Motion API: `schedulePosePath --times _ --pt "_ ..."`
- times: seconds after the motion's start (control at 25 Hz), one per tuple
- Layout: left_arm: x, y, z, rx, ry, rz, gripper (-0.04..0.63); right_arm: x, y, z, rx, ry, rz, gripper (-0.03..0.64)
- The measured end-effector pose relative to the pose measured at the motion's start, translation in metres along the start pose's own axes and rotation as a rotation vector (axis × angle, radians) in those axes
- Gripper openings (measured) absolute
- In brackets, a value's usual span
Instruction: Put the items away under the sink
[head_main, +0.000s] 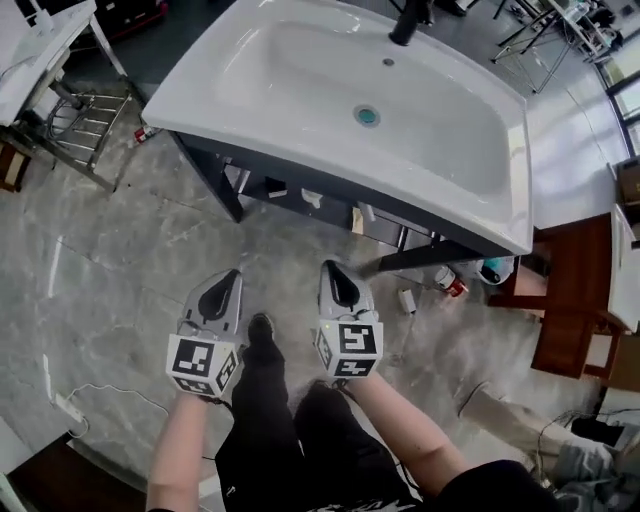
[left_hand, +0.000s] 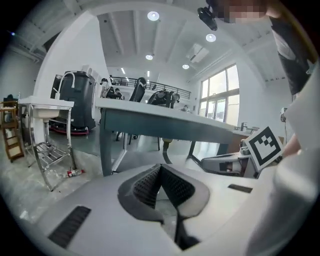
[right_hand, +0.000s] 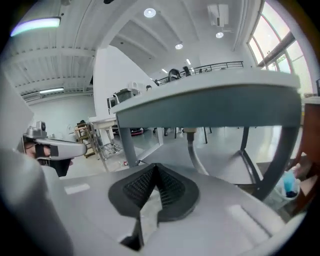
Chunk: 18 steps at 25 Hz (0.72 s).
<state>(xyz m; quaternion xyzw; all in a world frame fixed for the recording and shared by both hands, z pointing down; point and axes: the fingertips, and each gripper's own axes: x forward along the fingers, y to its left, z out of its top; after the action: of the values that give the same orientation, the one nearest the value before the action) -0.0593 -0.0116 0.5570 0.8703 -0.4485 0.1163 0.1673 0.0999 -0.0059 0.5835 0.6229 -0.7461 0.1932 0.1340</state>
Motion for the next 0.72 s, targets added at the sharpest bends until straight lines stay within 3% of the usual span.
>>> schedulePosePath --times 0.24,0.4,0.72 --pt "-0.054 -0.066 0.093 -0.084 -0.033 -0.031 0.009 -0.100 -0.038 0.084 0.005 -0.024 -0.063 0.003" --pt "-0.075 -0.113 0.150 -0.066 -0.084 -0.059 0.009 -0.163 -0.069 0.137 0.019 -0.083 -0.111 0.003" --pt "-0.109 -0.232 0.211 -0.051 -0.167 -0.137 0.009 -0.285 -0.121 0.193 0.098 -0.214 -0.137 0.002"
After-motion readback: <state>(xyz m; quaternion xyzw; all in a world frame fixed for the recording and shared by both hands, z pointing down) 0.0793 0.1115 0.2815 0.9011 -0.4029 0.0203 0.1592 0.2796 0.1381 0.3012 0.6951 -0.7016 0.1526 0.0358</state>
